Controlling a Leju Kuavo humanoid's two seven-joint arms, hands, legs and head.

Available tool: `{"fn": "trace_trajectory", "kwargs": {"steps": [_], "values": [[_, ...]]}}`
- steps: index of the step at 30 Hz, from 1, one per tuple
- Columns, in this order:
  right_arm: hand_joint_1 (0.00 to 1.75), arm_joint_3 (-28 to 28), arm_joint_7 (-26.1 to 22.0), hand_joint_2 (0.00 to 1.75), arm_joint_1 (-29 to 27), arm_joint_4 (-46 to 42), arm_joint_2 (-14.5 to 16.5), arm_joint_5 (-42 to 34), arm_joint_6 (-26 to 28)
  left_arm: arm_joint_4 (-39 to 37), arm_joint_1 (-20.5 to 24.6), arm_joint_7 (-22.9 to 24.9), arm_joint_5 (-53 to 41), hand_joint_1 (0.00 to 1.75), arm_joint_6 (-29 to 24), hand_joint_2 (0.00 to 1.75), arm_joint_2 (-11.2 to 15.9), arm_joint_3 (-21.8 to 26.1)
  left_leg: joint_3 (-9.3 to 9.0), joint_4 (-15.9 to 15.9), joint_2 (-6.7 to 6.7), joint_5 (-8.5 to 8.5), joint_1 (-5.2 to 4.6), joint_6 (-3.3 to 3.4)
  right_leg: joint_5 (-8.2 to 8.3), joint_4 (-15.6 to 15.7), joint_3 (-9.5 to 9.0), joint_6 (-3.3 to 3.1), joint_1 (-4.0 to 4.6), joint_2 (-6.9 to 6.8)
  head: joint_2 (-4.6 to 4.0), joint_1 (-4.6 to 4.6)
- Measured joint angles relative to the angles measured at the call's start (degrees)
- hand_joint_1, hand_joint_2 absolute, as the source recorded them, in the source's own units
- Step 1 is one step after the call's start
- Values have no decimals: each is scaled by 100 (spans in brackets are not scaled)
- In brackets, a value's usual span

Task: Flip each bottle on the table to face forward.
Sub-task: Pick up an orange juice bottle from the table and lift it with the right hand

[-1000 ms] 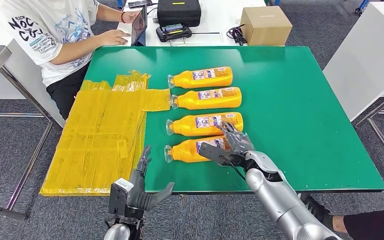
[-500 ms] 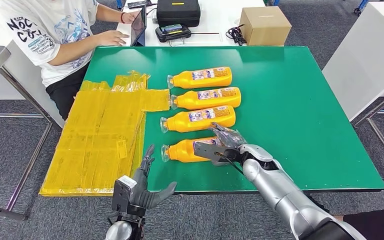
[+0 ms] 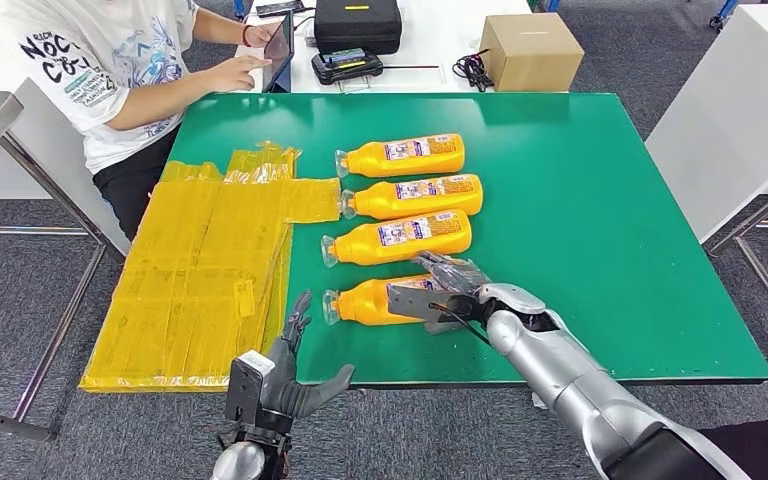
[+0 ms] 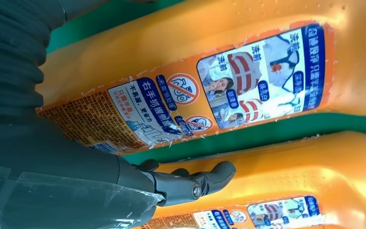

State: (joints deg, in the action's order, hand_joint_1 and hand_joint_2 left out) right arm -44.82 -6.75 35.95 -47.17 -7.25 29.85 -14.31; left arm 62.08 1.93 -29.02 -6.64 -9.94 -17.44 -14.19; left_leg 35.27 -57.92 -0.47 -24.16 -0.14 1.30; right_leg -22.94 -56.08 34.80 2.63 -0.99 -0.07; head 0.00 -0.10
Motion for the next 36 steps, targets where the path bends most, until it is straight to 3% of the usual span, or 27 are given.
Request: {"fn": "trace_trajectory", "kwargs": {"steps": [3,4,5,8,9,10,18,27,33,36], "values": [[2,-146,0,175,83,36,-51,-112,-98,-26,17,-1,9,0,-13,175,0,-2,0,0,0,0,0,0,0,0,-1,0,0,0,0,1],[13,-182,0,175,103,47,-64,-130,-116,-30,20,-1,11,0,-14,175,0,-2,0,0,-1,0,0,0,0,0,-1,0,0,0,0,1],[34,-215,0,175,121,58,-74,-143,-130,-33,23,-1,13,0,-13,175,0,-3,0,0,-1,0,0,0,0,0,-1,0,0,0,0,1],[141,-333,2,175,201,102,-110,-203,-207,-50,32,-4,33,0,-8,175,0,-8,0,-1,-1,0,0,0,0,0,-1,0,0,0,0,0],[164,-386,6,175,242,120,-129,-230,-259,-58,35,-9,50,0,-7,175,0,-10,0,-1,-1,0,0,0,0,0,-1,0,0,0,0,0],[171,-446,10,175,289,139,-152,-256,-326,-66,37,-17,68,0,-7,175,0,-11,0,-1,-1,0,-1,0,0,0,-1,0,0,0,0,0],[175,-1034,78,175,706,209,-418,-418,-895,-138,43,-99,218,0,21,175,-4,-21,2,-2,-5,3,-4,4,1,0,-1,1,-3,-2,0,0],[175,-1450,108,175,908,210,-584,-447,-986,-172,43,-106,265,0,21,175,-4,-25,1,-2,-4,3,-6,4,1,0,-1,2,-4,-2,0,-1],[175,-1641,182,175,976,224,-612,-555,-835,-173,43,-106,312,0,17,175,-4,-32,0,-2,-4,3,-6,5,1,0,-2,2,-4,-2,0,-1],[175,-1646,66,175,876,210,-635,-821,-284,-173,41,-118,344,0,-16,175,-5,-40,0,-2,-6,3,-6,5,2,0,-3,3,-3,-3,0,-1]]}}
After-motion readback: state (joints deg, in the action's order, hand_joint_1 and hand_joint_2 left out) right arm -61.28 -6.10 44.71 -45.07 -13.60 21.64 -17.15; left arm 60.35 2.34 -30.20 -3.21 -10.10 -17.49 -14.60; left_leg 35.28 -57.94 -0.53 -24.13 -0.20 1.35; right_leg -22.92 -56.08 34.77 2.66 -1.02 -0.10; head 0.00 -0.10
